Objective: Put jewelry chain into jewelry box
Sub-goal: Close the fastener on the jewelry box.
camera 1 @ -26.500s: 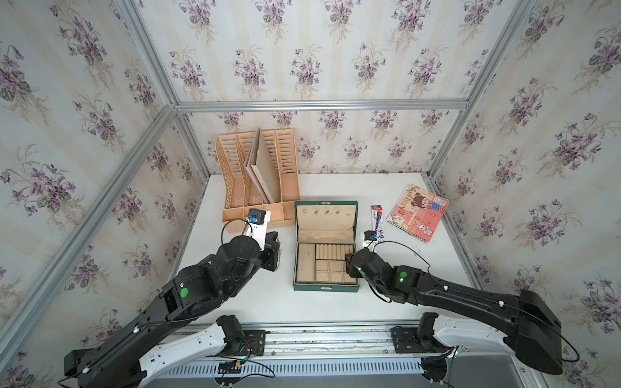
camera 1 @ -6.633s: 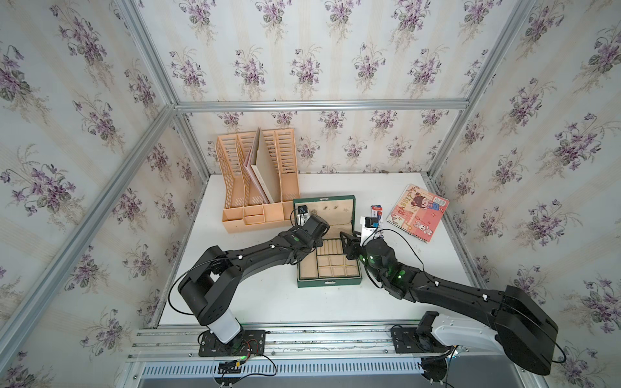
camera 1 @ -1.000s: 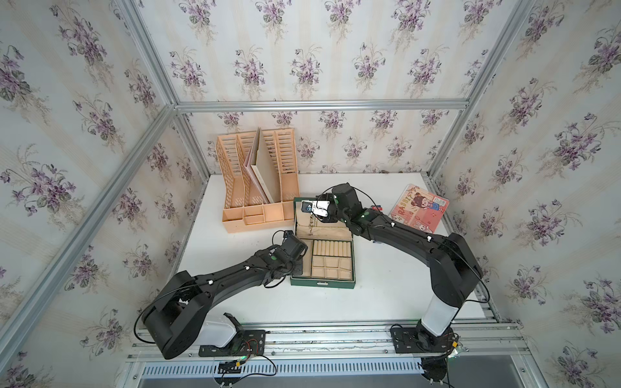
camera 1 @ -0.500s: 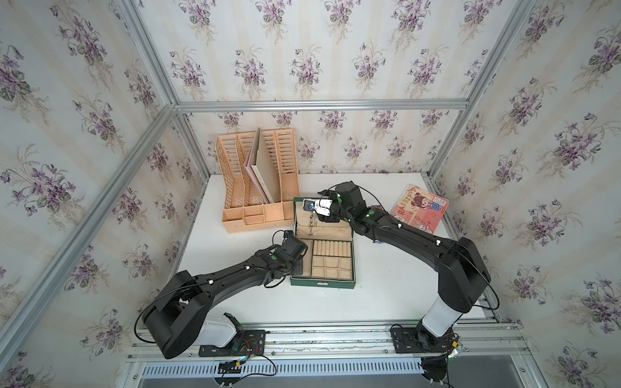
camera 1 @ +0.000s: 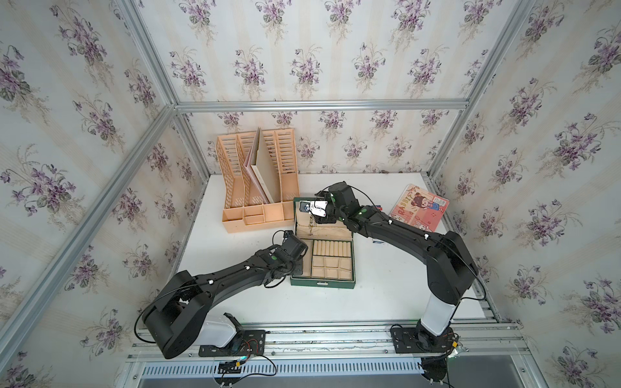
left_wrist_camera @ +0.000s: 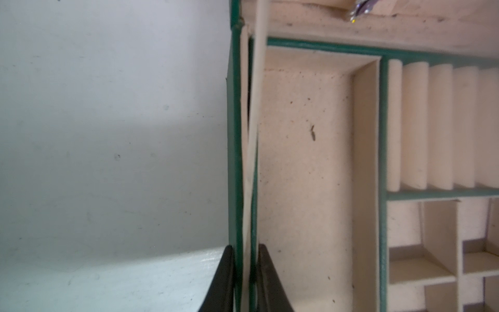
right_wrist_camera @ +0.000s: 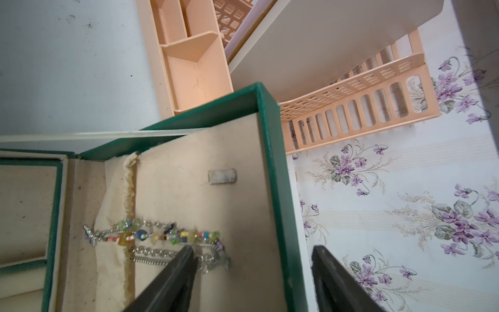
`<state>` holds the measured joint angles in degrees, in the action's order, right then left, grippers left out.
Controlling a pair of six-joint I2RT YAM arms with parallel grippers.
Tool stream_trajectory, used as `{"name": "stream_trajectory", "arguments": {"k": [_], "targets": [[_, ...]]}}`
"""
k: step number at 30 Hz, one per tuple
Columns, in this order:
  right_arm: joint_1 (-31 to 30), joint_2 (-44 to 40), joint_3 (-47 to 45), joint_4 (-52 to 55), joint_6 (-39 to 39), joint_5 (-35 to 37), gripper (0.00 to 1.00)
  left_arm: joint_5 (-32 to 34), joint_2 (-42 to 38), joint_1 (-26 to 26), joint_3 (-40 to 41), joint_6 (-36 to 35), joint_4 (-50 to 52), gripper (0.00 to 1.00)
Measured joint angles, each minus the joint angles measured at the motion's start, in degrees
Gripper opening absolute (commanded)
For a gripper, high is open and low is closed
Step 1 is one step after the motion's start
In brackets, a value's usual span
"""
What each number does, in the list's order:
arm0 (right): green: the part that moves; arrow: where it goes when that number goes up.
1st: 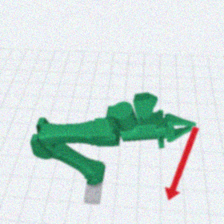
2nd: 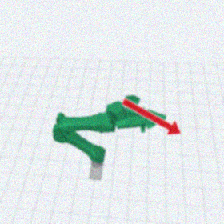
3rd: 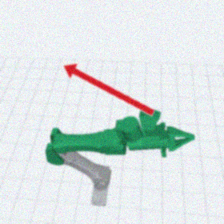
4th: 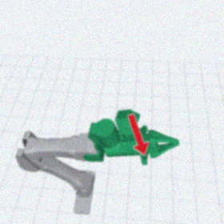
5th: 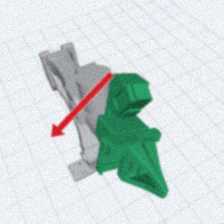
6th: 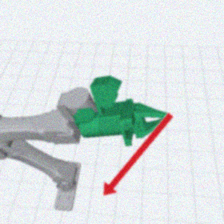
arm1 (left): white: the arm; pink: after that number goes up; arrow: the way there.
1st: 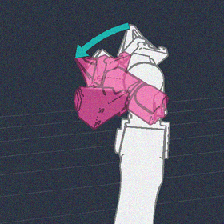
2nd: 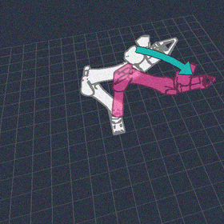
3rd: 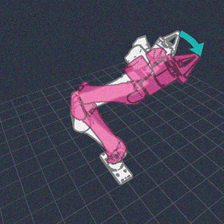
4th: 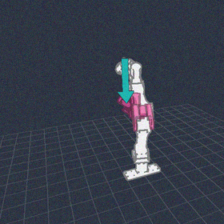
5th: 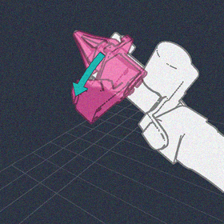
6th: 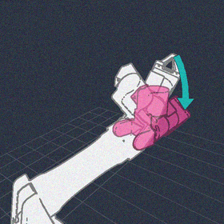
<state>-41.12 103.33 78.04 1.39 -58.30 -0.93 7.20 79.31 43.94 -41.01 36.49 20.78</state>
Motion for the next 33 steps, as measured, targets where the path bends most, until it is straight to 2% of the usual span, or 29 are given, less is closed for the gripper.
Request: {"name": "stream_trajectory", "arguments": {"k": [33], "targets": [[0.28, 0.24, 0.52, -1.51, 0.02, -0.2, 0.35, 0.04, 0.04, 0.07, -0.04, -0.02, 0.02, 0.0]]}}
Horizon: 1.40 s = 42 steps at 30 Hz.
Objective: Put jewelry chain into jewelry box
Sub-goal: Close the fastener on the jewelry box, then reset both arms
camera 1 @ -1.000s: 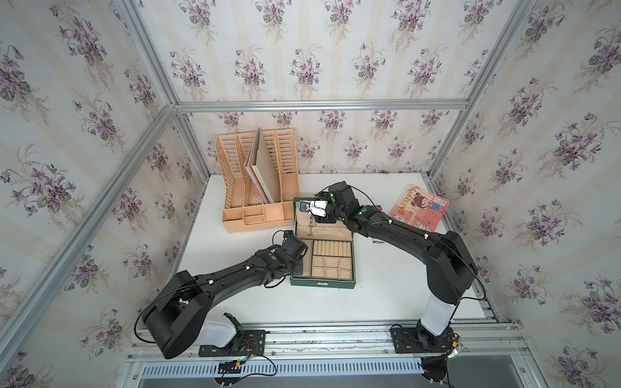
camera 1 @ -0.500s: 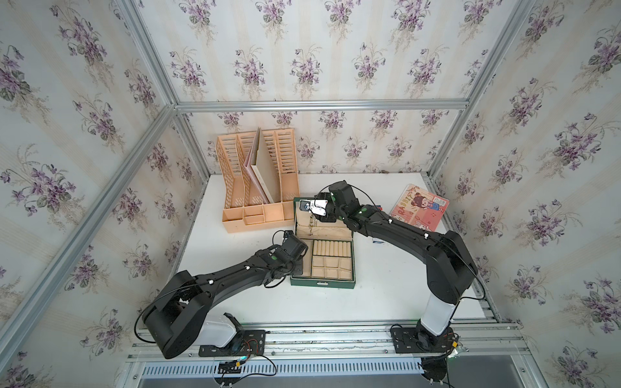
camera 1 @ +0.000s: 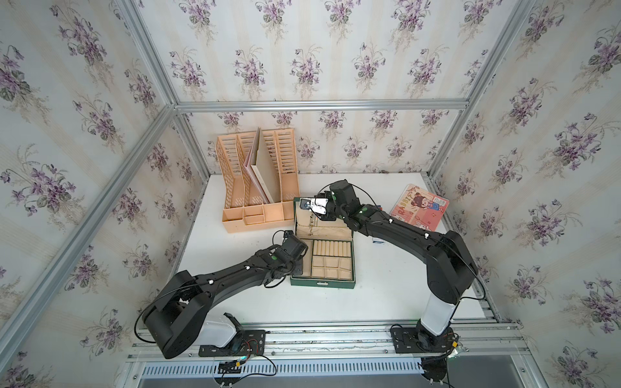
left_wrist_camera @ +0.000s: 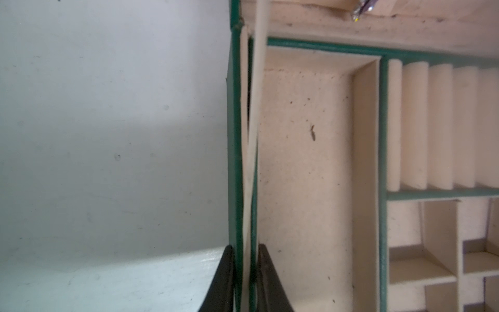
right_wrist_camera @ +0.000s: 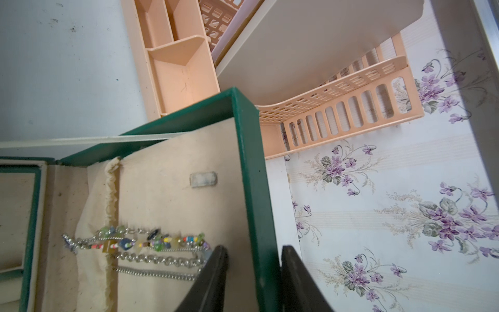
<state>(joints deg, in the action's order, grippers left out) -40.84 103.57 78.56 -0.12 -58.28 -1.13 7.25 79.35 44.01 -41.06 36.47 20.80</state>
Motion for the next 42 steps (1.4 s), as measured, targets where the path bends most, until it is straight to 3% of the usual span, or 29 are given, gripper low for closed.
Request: {"name": "stream_trajectory", "arguments": {"k": [9, 15, 22, 27, 32, 37, 42], "targets": [[0.04, 0.0, 0.0, -0.44, 0.7, -0.02, 0.36, 0.0, -0.02, 0.0, 0.0, 0.0, 0.02, 0.0], [0.81, -1.22, 0.28, 0.07, 4.28, -0.26, 0.7, 0.02, -0.09, 0.0, 0.0, 0.0, 0.04, 0.0], [2.08, -7.08, -2.14, -1.38, 9.31, -1.88, 0.87, 0.04, -0.2, 0.11, 0.0, 0.26, 0.24, 0.01], [2.99, -14.36, -6.49, -4.92, 16.72, -3.34, 0.99, -0.15, -0.39, 0.44, -0.9, 0.7, 2.86, 0.2], [3.04, -24.61, -17.14, -11.93, 27.5, -4.9, 1.0, -1.7, -1.6, 0.72, -3.54, 0.17, 6.43, 0.45], [2.97, -34.34, -27.67, -18.1, 39.85, -6.8, 1.0, -1.9, -5.99, 1.01, -7.67, -1.73, 11.04, 0.62], [2.91, -43.6, -34.58, -21.42, 53.99, -5.42, 1.0, 1.16, -14.75, 1.38, -12.13, -2.32, 17.97, 0.65]]}}
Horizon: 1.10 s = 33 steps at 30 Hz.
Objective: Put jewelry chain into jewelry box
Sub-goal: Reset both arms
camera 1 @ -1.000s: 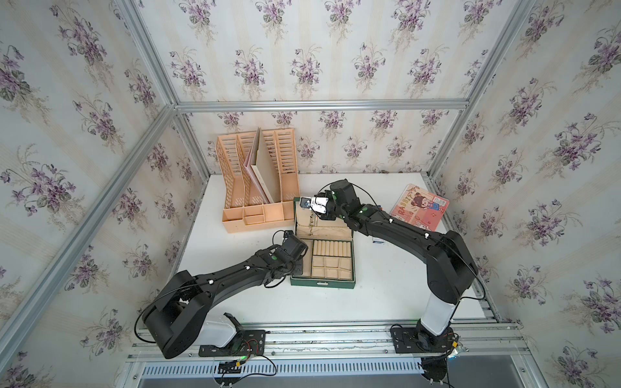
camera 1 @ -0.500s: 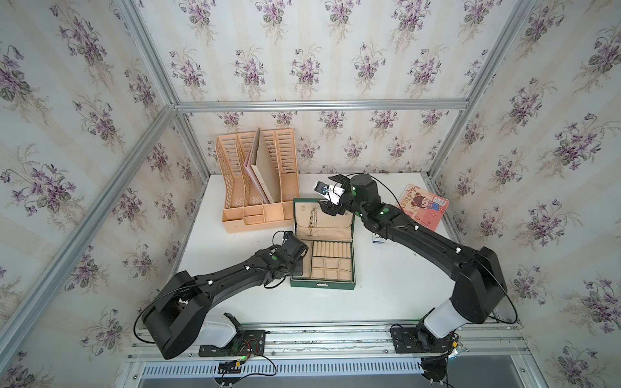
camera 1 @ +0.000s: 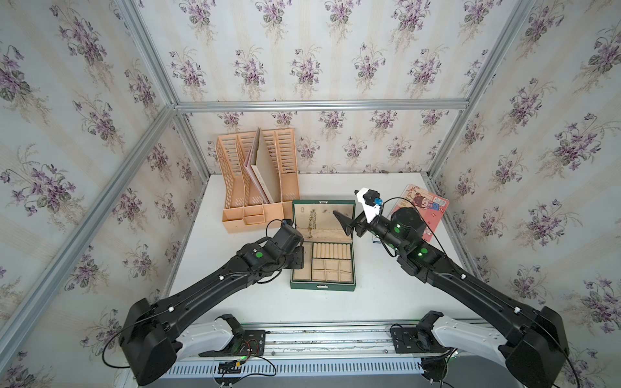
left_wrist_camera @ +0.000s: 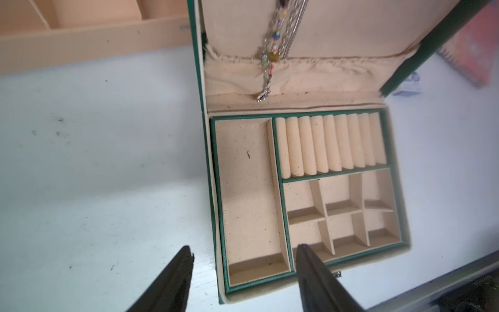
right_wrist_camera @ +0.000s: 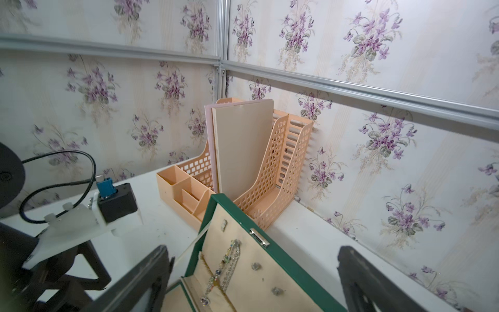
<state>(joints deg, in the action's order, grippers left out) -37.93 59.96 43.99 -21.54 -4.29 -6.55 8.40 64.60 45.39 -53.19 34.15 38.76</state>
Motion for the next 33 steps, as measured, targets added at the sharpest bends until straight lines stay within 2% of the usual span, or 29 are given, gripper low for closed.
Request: {"name": "stream_trajectory", "arguments": {"k": [1, 4, 6, 8, 11, 13, 15, 18, 21, 24, 27, 28, 33], "targets": [[-0.04, -1.79, -1.25, -0.24, 3.65, 1.55, 1.0, 1.9, -2.38, -0.02, -0.74, 0.02, 1.66, 0.77], [-0.02, -6.56, -5.2, 0.28, 16.13, 8.83, 1.0, 9.18, -8.98, 0.0, 0.42, 0.96, 2.6, 0.82], [0.07, -9.09, -9.73, -0.59, 21.0, 12.41, 1.0, 15.82, -14.01, 0.0, 5.42, 1.25, -0.15, 0.84], [0.07, -11.5, -16.63, -4.09, 20.92, 12.9, 1.0, 20.26, -18.38, -0.04, 12.13, -4.07, -6.73, 0.85], [-0.07, -14.67, -27.02, -10.03, 18.93, 15.43, 1.0, 23.65, -21.9, -0.42, 20.46, -17.75, -20.13, 0.85], [0.07, -15.32, -29.55, -13.09, 16.26, 19.04, 1.0, 26.27, -20.57, -2.91, 23.08, -24.96, -27.89, 0.86], [0.57, -14.91, -30.64, -16.79, 12.79, 22.71, 1.0, 27.67, -17.66, -7.63, 24.98, -30.14, -35.01, 0.86], [3.08, -12.74, -32.7, -22.77, 7.65, 26.82, 1.0, 26.12, -13.55, -15.91, 28.81, -35.69, -43.95, 0.86], [9.77, -8.0, -34.25, -27.89, 3.15, 29.53, 1.0, 22.23, -7.41, -23.41, 31.74, -40.68, -53.75, 0.86], [16.41, -1.4, -36.13, -34.25, 1.25, 31.08, 1.0, 19.8, 1.05, -27.41, 32.11, -43.71, -63.08, 0.86], [20.81, 6.75, -38.47, -40.09, -0.42, 30.82, 1.0, 17.0, 6.47, -31.12, 32.87, -44.48, -70.34, 0.87], [22.21, 9.14, -39.21, -42.03, -0.39, 29.79, 1.0, 15.28, 7.82, -32.68, 33.14, -44.48, -72.39, 0.92], [27.61, 19.47, -43.19, -56.74, 0.07, 26.32, 1.0, 4.2, 13.18, -40.04, 33.4, -42.95, -79.56, 0.95]]}}
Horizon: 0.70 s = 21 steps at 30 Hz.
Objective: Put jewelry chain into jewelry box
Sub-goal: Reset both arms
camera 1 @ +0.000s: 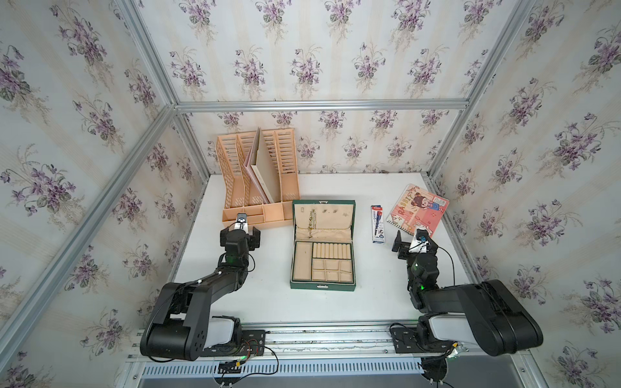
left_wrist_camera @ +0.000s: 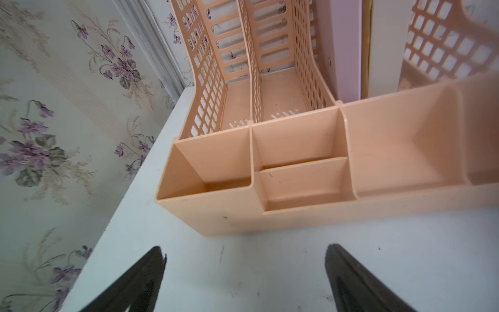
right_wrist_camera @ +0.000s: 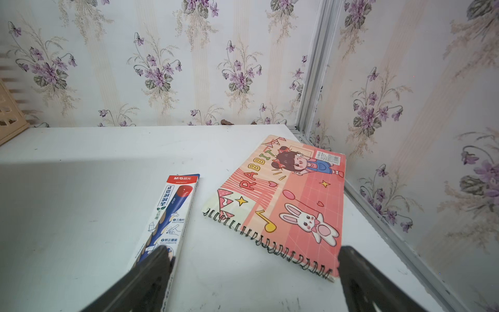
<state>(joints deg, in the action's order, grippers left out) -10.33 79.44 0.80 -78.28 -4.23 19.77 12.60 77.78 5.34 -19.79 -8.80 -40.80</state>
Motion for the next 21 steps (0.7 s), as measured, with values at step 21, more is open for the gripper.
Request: {"name": "stream_trajectory", "arguments": {"k": [21], "targets": [[4.02, 9.55, 10.01, -2.43, 4.26, -2.32, 1.0, -0.46, 10.78, -2.32, -1.57, 6.56, -12.92, 0.95]]}}
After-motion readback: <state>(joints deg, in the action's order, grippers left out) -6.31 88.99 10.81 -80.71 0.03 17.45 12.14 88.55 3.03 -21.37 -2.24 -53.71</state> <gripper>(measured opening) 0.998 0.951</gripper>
